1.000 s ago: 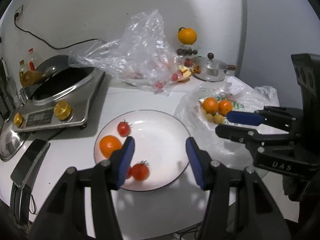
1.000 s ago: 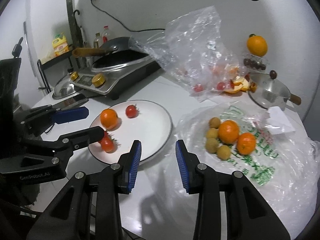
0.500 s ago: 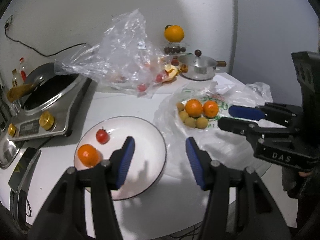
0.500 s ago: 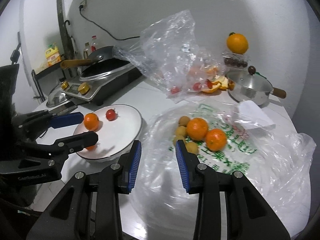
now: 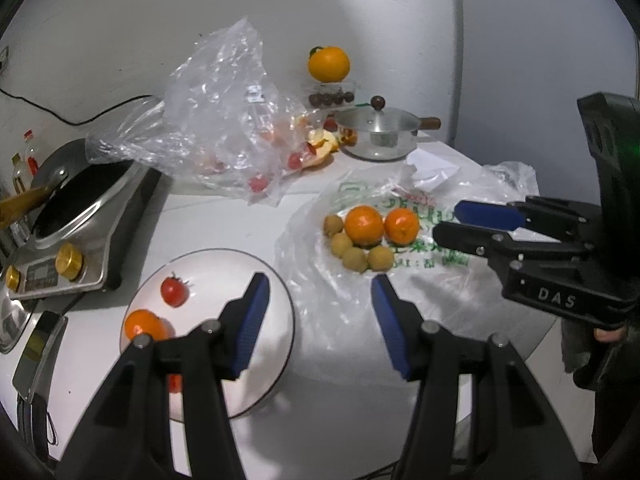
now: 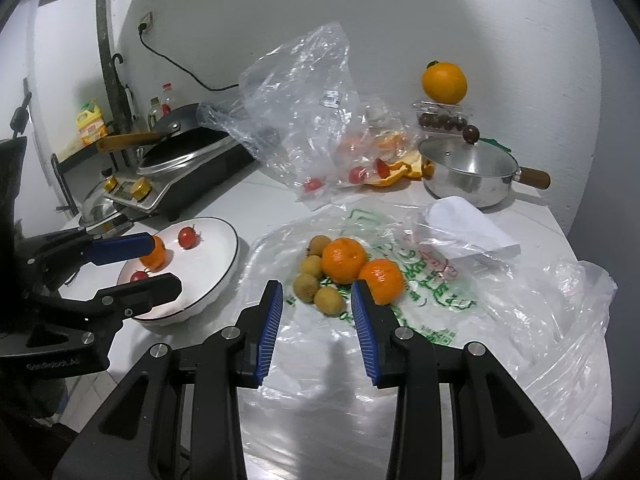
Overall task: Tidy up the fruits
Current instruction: 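Move both open tools back over the fruit bag, then grasp a mandarin with the right tool while the left tool grasps another mandarin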
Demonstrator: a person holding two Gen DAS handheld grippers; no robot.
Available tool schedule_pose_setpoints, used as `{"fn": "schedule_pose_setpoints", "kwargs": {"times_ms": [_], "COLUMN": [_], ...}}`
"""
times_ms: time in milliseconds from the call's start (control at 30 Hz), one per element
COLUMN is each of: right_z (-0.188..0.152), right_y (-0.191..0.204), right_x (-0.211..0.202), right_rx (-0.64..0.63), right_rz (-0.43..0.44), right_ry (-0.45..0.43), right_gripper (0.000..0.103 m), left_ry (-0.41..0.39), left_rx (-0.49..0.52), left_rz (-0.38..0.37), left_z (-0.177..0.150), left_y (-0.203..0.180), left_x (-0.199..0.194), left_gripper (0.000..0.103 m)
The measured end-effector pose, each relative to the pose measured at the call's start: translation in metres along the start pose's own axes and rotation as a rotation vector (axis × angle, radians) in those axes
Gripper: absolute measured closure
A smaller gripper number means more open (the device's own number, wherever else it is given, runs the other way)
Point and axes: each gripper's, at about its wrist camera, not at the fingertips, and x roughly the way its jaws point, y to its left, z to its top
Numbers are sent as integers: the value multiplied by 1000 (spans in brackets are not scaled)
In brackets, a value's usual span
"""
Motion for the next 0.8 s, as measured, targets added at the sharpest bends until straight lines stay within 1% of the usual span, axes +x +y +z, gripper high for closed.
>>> {"fn": "schedule_pose_setpoints", "kwargs": {"times_ms": [333,800], "right_z": [2,5], "right_y": [-24,-48], "right_x": [11,48], "right_rx": [23,46], "right_rz": [-9,-32], "right_ry": [3,69], "right_gripper": [65,65], "left_ry": [10,41], "left_rx": [17,10], "left_rz": [-6,-26], "left_z": [12,20], "left_y": [-12,-16], "left_x": [21,56], "left_gripper": [48,48]}}
